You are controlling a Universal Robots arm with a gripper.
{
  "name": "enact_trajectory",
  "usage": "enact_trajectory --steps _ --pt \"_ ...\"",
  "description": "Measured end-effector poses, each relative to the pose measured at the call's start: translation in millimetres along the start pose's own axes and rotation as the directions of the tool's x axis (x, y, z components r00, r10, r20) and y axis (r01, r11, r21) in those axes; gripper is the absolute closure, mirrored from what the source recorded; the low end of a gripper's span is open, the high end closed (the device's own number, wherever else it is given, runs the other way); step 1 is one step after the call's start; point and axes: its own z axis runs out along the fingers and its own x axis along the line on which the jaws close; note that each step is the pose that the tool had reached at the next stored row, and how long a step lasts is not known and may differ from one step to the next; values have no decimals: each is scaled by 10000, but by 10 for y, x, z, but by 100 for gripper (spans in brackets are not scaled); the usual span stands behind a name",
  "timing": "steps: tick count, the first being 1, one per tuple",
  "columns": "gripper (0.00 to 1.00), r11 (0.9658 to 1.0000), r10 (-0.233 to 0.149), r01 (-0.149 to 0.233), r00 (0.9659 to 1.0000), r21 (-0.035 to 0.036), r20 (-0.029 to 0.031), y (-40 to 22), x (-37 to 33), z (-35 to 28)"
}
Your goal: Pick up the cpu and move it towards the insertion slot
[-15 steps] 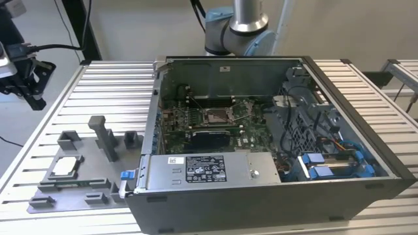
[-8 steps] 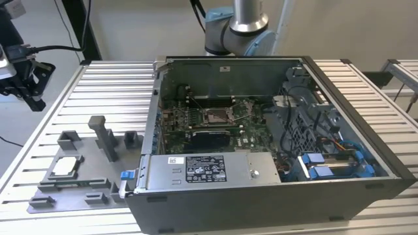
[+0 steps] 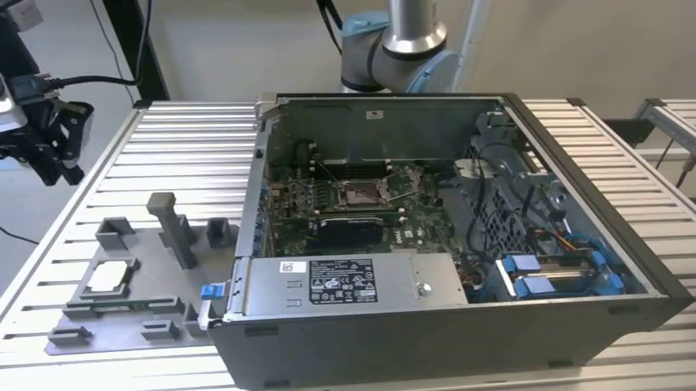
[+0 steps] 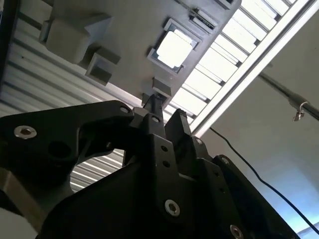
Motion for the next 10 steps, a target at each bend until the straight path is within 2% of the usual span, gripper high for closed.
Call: enact_trajectory --steps 10 --pt "0 10000 0 0 10000 -1 0 0 0 0"
